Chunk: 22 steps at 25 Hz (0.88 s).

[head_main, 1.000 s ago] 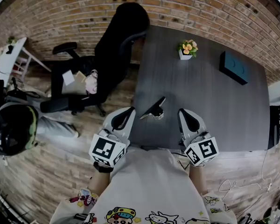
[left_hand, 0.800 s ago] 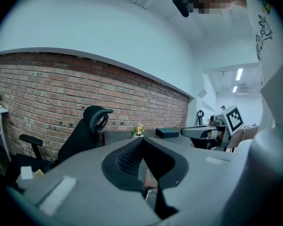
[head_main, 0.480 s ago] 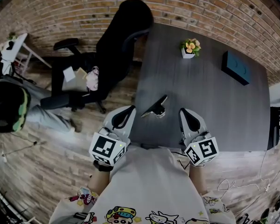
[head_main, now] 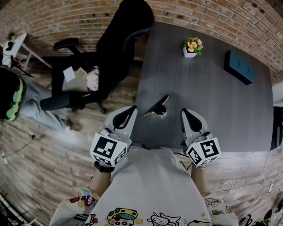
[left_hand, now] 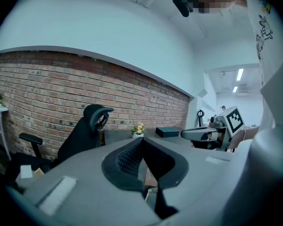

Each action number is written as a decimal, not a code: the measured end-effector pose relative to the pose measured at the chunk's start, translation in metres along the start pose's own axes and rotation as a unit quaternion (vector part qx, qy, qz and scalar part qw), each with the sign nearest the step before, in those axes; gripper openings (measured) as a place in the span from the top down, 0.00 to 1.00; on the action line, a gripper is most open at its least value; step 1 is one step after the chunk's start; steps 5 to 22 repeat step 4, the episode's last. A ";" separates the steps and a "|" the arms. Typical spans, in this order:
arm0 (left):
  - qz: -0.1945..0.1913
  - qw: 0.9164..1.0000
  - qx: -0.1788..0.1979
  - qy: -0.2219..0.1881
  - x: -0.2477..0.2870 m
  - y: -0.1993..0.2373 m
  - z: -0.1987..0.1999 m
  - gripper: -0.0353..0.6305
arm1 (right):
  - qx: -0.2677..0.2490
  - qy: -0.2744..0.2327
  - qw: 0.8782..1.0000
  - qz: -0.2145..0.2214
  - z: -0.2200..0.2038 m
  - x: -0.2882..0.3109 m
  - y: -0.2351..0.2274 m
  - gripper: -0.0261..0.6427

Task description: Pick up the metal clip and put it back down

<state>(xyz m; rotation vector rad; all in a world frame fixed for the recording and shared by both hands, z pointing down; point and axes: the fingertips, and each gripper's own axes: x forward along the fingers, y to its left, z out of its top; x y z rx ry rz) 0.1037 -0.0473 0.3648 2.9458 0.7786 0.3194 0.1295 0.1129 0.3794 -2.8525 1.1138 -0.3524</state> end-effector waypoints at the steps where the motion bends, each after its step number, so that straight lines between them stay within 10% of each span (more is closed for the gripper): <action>1: 0.000 1.000 0.000 0.000 0.000 0.000 0.000 0.93 | 0.000 0.001 1.000 0.000 0.000 0.000 0.000 0.96; 22: -0.001 1.000 0.000 -0.001 0.001 -0.001 0.001 0.93 | 0.001 0.002 1.000 -0.002 -0.002 0.000 -0.002 0.96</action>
